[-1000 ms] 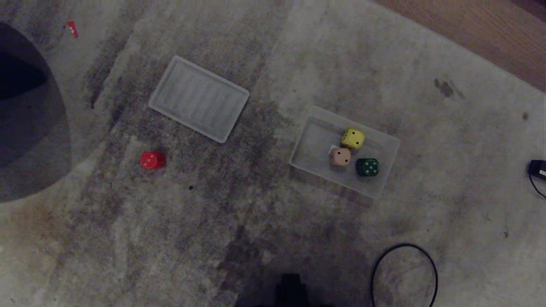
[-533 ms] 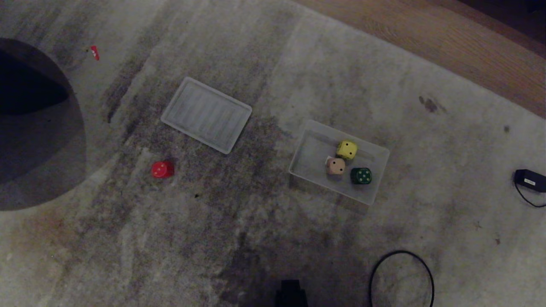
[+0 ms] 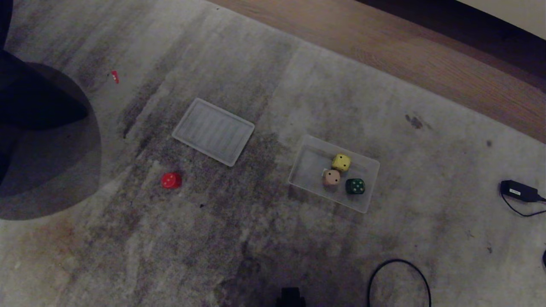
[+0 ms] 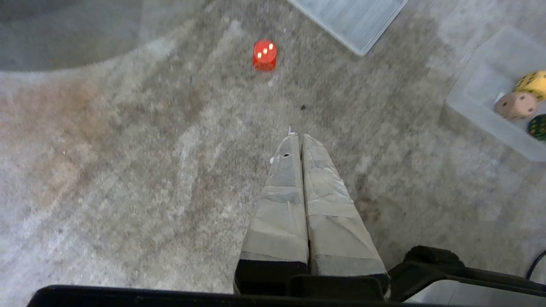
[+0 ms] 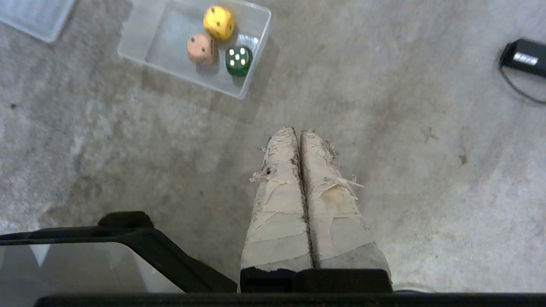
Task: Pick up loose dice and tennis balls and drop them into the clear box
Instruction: Pick up toys out of the box
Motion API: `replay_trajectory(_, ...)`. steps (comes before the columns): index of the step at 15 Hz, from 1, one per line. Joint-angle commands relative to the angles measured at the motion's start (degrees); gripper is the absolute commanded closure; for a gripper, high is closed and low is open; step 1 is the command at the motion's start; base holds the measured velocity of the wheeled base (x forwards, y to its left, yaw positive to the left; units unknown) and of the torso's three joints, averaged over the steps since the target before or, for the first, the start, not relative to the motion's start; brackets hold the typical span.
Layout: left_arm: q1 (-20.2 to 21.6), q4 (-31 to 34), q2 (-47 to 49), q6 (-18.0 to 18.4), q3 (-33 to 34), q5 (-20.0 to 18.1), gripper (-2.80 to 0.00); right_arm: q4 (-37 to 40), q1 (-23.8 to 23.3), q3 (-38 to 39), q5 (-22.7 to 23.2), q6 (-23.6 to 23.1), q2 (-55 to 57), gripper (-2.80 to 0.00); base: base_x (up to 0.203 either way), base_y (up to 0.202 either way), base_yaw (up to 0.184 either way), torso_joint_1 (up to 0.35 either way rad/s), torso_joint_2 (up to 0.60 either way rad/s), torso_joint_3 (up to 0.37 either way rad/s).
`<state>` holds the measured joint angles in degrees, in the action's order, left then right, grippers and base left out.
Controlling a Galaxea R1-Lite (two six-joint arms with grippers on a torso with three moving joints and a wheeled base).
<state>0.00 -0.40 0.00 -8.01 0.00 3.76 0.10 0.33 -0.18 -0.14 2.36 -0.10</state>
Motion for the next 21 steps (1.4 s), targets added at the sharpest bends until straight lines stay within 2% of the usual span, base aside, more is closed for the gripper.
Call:
replay_trajectory(1,0.0,-0.04,0.09,-0.08,0.09,0.1,0.0,0.03,0.02,0.01,-0.04,0.01,0.1,0.0,0.0,0.0,0.0,0.002,0.0,0.198)
replay_trajectory(21,0.0,-0.04,0.09,-0.25,0.09,0.1,0.0,-0.01,0.02,0.01,-0.04,0.01,0.1,0.0,0.0,0.0,0.0,0.003,0.0,0.202)
